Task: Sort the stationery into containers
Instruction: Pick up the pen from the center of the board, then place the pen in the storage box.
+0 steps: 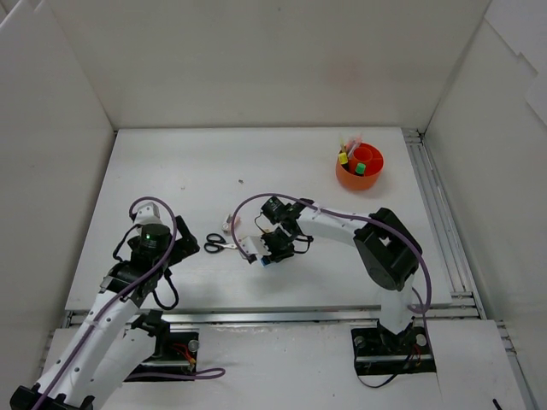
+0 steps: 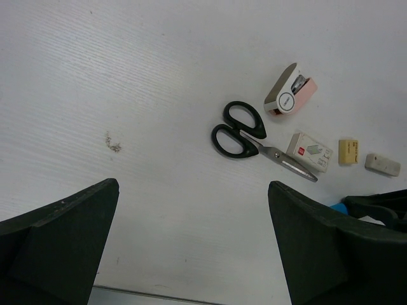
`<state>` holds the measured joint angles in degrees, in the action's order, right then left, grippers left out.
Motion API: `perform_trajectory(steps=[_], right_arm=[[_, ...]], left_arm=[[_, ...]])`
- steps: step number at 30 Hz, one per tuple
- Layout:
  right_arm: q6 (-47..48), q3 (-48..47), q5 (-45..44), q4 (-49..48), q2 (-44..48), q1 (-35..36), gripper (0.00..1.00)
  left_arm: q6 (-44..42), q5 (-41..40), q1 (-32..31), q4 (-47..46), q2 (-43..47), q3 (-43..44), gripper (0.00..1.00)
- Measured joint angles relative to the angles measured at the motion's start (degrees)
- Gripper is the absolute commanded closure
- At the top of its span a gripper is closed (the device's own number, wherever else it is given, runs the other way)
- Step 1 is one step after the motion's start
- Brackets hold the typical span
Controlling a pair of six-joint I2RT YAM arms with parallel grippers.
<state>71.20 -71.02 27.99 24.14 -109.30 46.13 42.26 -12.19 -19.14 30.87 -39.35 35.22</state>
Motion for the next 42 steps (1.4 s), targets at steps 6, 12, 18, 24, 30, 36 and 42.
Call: perform_trajectory(steps=[6, 12, 18, 24, 30, 36, 42], right_arm=[[-3.1, -1.1, -0.3, 0.6, 0.1, -0.1, 1.0], [-11.3, -5.6, 2.6, -1.6, 4.8, -5.8, 1.0], [-26.6, -2.7, -2.0, -20.8, 16.0, -14.3, 1.0], [-46.9, 5.0, -19.9, -44.7, 22.3, -20.5, 1.0], [-64.1, 6.7, -41.3, -53.8, 21.9, -25.6, 1.0], [-70.2, 6.9, -55.8, -57.9, 18.5, -28.0, 1.0], [-73.1, 6.9, -58.9, -61.4, 14.1, -29.6, 1.0]], left_arm=[[0.0, -0.4, 0.0, 0.7, 3.0, 0.0, 0.0], [0.0, -0.7, 0.0, 1.0, 4.9, 0.0, 0.01], [-0.3, -0.4, 0.0, 0.5, 4.5, 0.0, 0.0], [-1.7, 0.7, 0.0, -1.2, 3.7, 0.0, 0.0], [-3.1, 2.1, 0.0, -2.9, 2.8, 0.0, 0.0], [-3.8, 2.4, 0.0, -2.9, 2.8, 0.0, 0.01], [-4.3, 2.5, 0.0, -3.0, 2.4, 0.1, 0.0]])
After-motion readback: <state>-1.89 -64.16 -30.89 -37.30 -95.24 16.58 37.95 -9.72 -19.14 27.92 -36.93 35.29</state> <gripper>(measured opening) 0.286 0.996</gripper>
